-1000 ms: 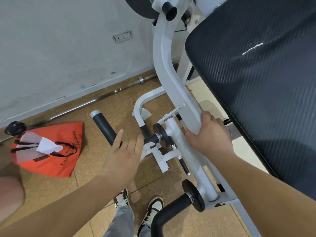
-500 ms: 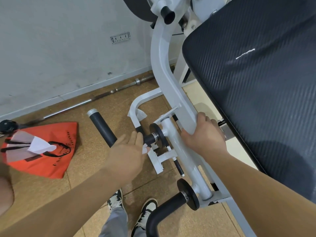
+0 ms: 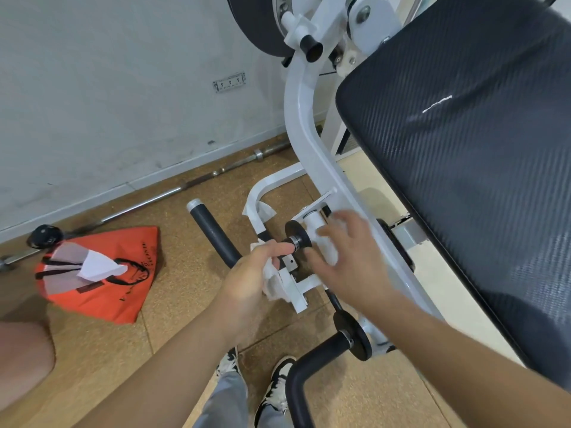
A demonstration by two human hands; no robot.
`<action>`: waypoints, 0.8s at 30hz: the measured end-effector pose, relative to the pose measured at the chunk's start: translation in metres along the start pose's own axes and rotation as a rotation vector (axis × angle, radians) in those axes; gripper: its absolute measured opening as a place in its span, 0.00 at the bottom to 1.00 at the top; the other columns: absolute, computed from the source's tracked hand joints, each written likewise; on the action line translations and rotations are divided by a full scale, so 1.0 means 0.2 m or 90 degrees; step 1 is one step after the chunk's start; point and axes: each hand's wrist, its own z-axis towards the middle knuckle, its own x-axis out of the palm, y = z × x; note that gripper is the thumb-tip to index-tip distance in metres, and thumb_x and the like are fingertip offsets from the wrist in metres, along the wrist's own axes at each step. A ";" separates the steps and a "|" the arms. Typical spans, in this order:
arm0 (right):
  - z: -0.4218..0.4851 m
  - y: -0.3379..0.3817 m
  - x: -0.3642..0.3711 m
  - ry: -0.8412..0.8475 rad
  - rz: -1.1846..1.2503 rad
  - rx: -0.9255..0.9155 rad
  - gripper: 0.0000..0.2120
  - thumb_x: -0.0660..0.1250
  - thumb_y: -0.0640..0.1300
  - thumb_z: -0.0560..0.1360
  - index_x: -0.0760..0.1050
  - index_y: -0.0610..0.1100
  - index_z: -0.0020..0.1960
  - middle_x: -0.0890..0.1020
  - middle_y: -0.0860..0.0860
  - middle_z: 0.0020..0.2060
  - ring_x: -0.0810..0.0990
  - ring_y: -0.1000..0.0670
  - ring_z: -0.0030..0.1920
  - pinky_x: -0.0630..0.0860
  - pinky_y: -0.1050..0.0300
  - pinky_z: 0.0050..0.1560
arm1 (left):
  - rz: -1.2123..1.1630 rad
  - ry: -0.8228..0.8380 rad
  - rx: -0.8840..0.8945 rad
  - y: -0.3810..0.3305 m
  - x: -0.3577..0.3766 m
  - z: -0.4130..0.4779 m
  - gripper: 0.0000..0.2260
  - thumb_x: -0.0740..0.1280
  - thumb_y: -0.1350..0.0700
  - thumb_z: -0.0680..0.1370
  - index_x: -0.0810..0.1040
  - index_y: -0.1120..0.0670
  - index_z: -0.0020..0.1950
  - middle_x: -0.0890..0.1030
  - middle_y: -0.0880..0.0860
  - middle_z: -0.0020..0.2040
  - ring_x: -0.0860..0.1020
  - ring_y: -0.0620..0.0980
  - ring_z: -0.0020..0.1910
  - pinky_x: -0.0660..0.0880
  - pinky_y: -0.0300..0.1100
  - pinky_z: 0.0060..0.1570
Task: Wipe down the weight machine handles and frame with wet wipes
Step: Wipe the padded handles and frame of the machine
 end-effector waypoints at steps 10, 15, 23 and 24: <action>-0.20 0.33 0.01 0.216 0.579 0.348 0.11 0.79 0.51 0.77 0.85 0.57 0.58 0.88 0.59 0.49 0.87 0.59 0.49 0.83 0.63 0.49 | -0.069 0.014 0.013 0.05 -0.02 -0.04 0.19 0.59 0.40 0.84 0.81 0.46 0.68 0.86 0.55 0.57 0.86 0.54 0.56 0.82 0.50 0.56; -0.19 0.35 0.03 0.135 0.491 0.347 0.07 0.79 0.45 0.76 0.85 0.50 0.40 0.86 0.55 0.36 0.81 0.61 0.36 0.76 0.70 0.37 | 0.084 -0.016 0.036 0.08 -0.01 0.00 0.19 0.54 0.31 0.82 0.78 0.30 0.66 0.80 0.48 0.69 0.80 0.48 0.66 0.73 0.52 0.70; -0.16 0.26 -0.01 0.162 0.806 0.524 0.13 0.70 0.37 0.81 0.74 0.44 0.38 0.80 0.43 0.39 0.80 0.47 0.39 0.75 0.56 0.37 | 0.049 0.013 0.024 0.05 -0.15 0.04 0.22 0.60 0.42 0.84 0.86 0.56 0.60 0.87 0.58 0.51 0.84 0.53 0.45 0.80 0.45 0.47; -0.16 0.25 -0.02 0.149 0.848 0.548 0.14 0.69 0.36 0.81 0.72 0.44 0.39 0.81 0.43 0.41 0.81 0.47 0.42 0.77 0.55 0.38 | 0.027 0.015 0.019 0.05 -0.18 0.05 0.20 0.63 0.44 0.83 0.86 0.58 0.59 0.86 0.59 0.50 0.82 0.52 0.42 0.79 0.44 0.45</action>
